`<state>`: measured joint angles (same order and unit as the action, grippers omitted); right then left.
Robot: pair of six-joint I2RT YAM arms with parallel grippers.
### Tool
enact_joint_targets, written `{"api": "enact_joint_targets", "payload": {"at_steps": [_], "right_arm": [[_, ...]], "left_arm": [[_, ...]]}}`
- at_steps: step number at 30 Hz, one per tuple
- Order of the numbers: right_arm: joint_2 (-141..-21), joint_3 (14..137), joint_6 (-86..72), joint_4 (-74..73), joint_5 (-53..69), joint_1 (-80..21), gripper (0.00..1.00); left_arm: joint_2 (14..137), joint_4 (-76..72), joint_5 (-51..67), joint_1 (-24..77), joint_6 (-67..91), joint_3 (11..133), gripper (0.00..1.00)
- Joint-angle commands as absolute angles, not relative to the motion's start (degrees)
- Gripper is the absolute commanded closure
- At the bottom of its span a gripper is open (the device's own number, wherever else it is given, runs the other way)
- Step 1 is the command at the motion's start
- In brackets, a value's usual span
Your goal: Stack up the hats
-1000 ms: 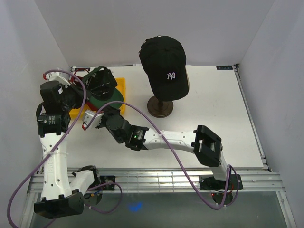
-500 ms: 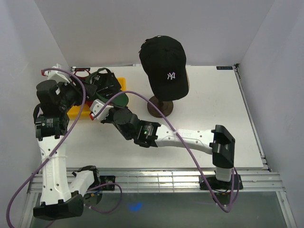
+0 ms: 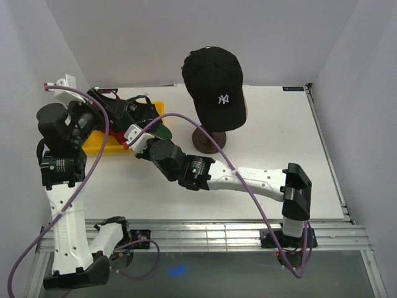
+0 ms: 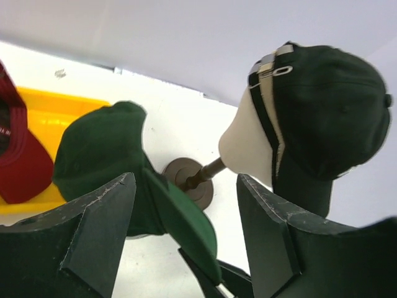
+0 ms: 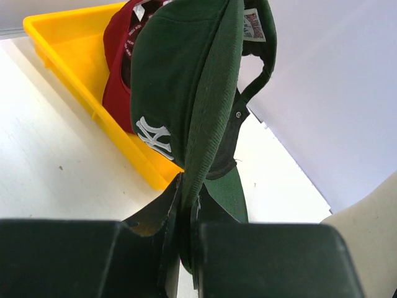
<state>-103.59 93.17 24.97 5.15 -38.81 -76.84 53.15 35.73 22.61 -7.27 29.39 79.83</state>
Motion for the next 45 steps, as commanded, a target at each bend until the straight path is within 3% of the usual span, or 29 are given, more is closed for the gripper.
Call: {"api": "enact_joint_targets", "payload": {"at_steps": [1, 10, 15, 24, 31, 39, 45], "right_arm": [[-99.58, 96.06, 22.41, 6.50, -38.85, -76.64, 0.92], [-98.62, 102.03, 16.27, -2.09, -35.96, -75.76, 0.92], [-97.12, 106.34, 5.49, -7.90, -30.86, -72.96, 0.92], [-91.32, 108.73, -19.57, -8.36, -8.29, -58.83, 0.92], [-89.12, 107.41, -35.76, 4.56, 8.07, -52.48, 0.92], [-84.82, 99.93, -50.96, 21.26, 6.60, -48.08, 0.92], [-80.43, 95.19, -53.70, 28.73, -5.17, -47.55, 0.92]], "left_arm": [[52.82, 31.47, 26.19, -7.38, 29.70, 82.36, 0.23], [52.91, 24.35, 24.09, -7.38, 33.39, 83.76, 0.19], [53.88, 22.94, 17.59, -7.38, 34.98, 89.29, 0.19], [57.30, 25.93, -1.66, -7.38, 39.81, 97.29, 0.20], [56.78, 25.14, -3.60, -7.38, 39.99, 90.11, 0.20], [55.28, 23.47, -2.90, -7.38, 39.38, 82.54, 0.20], [54.93, 22.33, -1.50, -7.29, 39.73, 77.71, 0.20]]}}
